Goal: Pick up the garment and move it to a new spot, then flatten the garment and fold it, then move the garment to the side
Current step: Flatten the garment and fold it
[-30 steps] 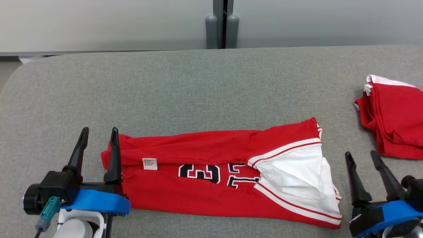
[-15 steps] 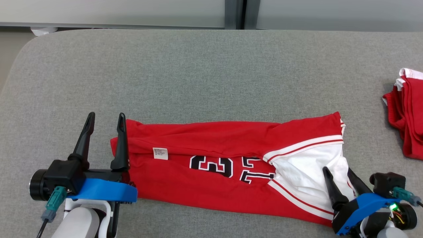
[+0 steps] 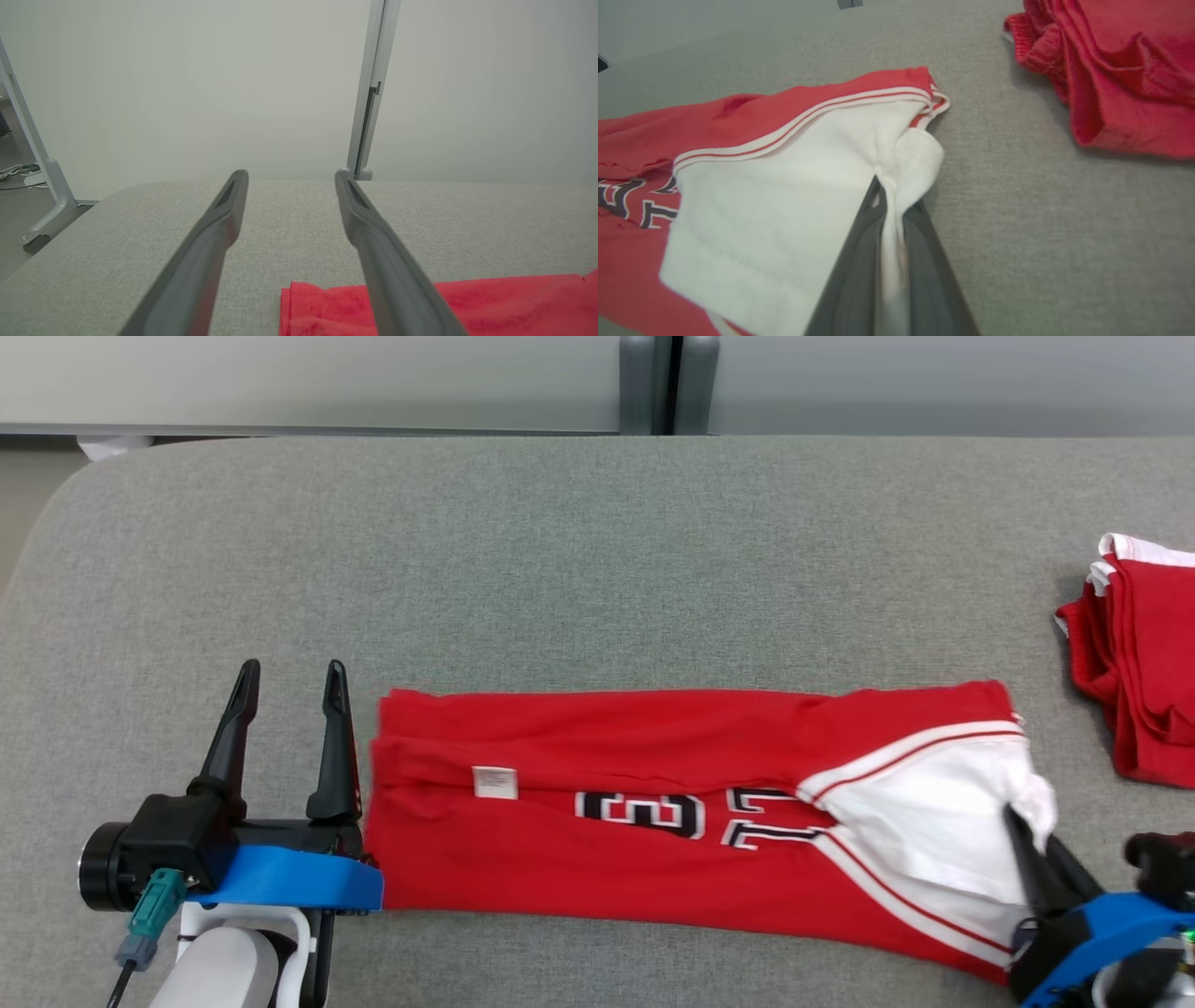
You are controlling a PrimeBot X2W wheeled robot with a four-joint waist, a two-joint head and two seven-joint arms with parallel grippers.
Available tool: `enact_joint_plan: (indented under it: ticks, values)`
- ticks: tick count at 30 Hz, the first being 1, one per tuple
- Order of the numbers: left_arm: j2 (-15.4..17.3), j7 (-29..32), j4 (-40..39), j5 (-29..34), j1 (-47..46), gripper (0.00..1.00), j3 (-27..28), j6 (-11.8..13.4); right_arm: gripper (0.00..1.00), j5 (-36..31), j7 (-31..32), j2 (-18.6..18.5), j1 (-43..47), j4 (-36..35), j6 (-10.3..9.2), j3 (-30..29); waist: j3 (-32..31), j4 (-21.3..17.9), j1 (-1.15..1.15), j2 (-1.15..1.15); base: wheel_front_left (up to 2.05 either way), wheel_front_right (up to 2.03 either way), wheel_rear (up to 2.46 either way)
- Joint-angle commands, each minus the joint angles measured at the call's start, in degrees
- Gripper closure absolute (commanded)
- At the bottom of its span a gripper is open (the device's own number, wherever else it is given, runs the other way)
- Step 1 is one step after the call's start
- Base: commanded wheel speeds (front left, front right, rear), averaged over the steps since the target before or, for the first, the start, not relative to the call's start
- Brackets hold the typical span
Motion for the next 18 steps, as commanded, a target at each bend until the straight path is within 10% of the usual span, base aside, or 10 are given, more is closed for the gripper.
enact_joint_plan:
  ticks: [1,9,18]
  values:
    - [-0.18,-0.24,0.11,0.26,0.15,0.0,0.24,-0.29,1.0,-0.02,0.4,-1.1,1.03,-0.65,-0.04,-1.69,-0.26,-0.28,0.0,-0.01,0.0,0.0,0.0]
    - [-0.64,-0.24,0.85,0.39,0.64,0.0,0.24,-0.75,1.0,-1.13,5.37,-2.47,0.86,-5.98,-0.02,-4.86,-1.63,-0.85,0.0,-0.01,0.0,0.0,0.0]
    - [-1.24,-0.24,1.44,0.18,0.53,0.0,-0.14,-1.33,1.0,-2.26,16.26,-0.49,-4.39,-20.53,-0.02,8.17,-2.94,-0.33,0.0,-0.01,0.0,0.0,0.0]
